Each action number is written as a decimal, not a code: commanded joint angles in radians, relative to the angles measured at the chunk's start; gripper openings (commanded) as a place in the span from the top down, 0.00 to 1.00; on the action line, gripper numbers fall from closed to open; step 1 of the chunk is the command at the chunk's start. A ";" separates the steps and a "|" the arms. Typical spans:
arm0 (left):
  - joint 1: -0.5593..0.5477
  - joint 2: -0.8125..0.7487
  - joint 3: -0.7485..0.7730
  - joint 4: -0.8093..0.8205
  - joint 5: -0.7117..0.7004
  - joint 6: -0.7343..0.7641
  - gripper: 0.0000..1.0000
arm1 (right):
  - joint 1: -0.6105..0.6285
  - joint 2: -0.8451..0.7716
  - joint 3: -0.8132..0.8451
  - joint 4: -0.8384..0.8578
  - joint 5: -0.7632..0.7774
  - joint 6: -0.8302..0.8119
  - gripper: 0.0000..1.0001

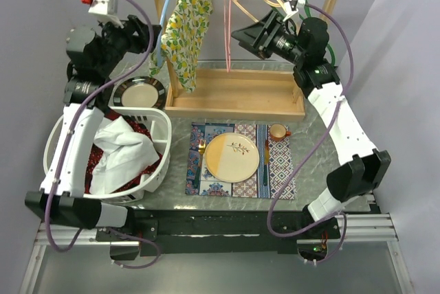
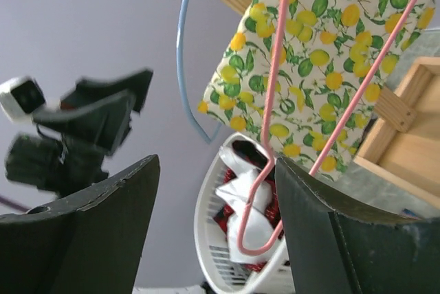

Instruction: Remove the skirt from the hanger

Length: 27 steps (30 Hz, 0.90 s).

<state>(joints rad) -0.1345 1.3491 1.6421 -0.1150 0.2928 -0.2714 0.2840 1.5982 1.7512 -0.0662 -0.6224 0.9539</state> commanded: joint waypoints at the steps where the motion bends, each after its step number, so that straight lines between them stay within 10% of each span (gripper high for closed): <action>1: -0.048 0.077 0.077 0.040 0.008 0.046 0.24 | 0.015 -0.112 -0.054 -0.057 -0.005 -0.127 0.25; 7: -0.134 0.186 0.157 0.032 -0.070 0.101 0.35 | 0.020 -0.263 -0.223 -0.020 0.038 -0.148 0.26; 15: -0.152 0.243 0.225 0.032 -0.142 0.127 0.97 | 0.049 -0.399 -0.320 -0.037 0.073 -0.198 0.26; 27: -0.221 0.211 0.326 0.067 -0.165 0.103 0.99 | 0.072 -0.448 -0.345 -0.027 0.102 -0.219 0.26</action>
<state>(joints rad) -0.3264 1.6066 1.8633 -0.1661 0.1497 -0.1772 0.3428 1.1797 1.4021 -0.1234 -0.5518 0.7635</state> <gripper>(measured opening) 0.150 0.740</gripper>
